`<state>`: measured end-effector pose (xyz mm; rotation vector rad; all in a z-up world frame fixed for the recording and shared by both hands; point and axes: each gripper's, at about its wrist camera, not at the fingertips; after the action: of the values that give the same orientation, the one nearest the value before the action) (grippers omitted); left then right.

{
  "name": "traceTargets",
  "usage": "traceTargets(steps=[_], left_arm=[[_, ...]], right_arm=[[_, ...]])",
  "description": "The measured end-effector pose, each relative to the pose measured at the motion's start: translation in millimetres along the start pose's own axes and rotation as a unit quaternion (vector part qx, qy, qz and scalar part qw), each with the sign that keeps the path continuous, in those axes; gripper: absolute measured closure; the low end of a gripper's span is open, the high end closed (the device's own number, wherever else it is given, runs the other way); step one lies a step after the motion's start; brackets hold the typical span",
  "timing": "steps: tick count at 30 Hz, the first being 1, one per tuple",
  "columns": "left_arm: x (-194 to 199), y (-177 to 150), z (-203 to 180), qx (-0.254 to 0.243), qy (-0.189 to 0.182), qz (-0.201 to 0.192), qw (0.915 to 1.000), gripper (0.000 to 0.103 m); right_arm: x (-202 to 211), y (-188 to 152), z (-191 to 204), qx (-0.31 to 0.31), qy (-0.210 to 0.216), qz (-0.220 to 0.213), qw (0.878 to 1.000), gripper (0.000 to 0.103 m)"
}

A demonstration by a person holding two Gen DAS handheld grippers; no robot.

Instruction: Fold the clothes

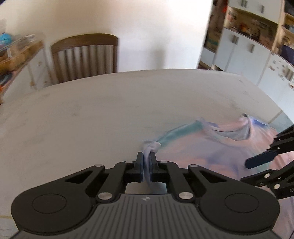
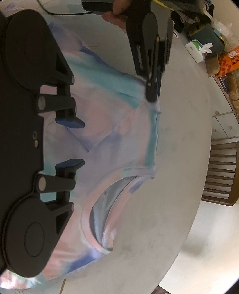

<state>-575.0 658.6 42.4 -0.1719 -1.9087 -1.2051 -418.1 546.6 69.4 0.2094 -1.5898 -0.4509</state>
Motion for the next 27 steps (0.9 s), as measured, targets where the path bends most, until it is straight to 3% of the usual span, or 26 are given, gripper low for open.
traceTargets(steps=[8,13,18,22,24,25,26,27], left_arm=[[9,-10,29,0.03,0.039,0.0,0.9988,0.098],[36,-19,11,-0.006,-0.04,0.007,0.9992,0.097],[62,-51,-24,-0.062,-0.135,0.032,0.9885,0.097],[59,-79,-36,-0.089,-0.141,0.065,0.9839,0.097],[59,-86,-34,-0.081,-0.137,0.059,0.9855,0.096],[60,-87,-32,-0.071,-0.139,0.057,0.9861,0.096],[61,-88,-30,-0.064,-0.139,0.056,0.9866,0.097],[62,-89,-29,-0.062,-0.138,0.054,0.987,0.096]], right_arm=[[-9,5,6,0.004,-0.005,0.001,1.0,0.0],[-10,10,2,0.003,-0.013,0.0,1.0,0.0],[-16,19,-4,-0.012,-0.013,0.002,1.0,0.0],[-21,24,1,-0.003,-0.017,0.004,1.0,0.0],[-20,25,5,0.01,-0.015,0.004,1.0,0.0],[-20,25,7,0.019,-0.02,0.002,1.0,0.02],[-19,25,10,0.029,-0.026,0.001,0.999,0.0],[-18,25,11,0.034,-0.029,-0.003,0.999,0.02]])
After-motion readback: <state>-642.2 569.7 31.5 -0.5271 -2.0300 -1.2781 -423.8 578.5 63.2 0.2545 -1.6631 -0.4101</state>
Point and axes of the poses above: each gripper's, at about its wrist camera, not at the fingertips, and x roughly against the way its jaws point, z to its left, y to its top, and after that the axes turned 8 degrees about -y, right-handed
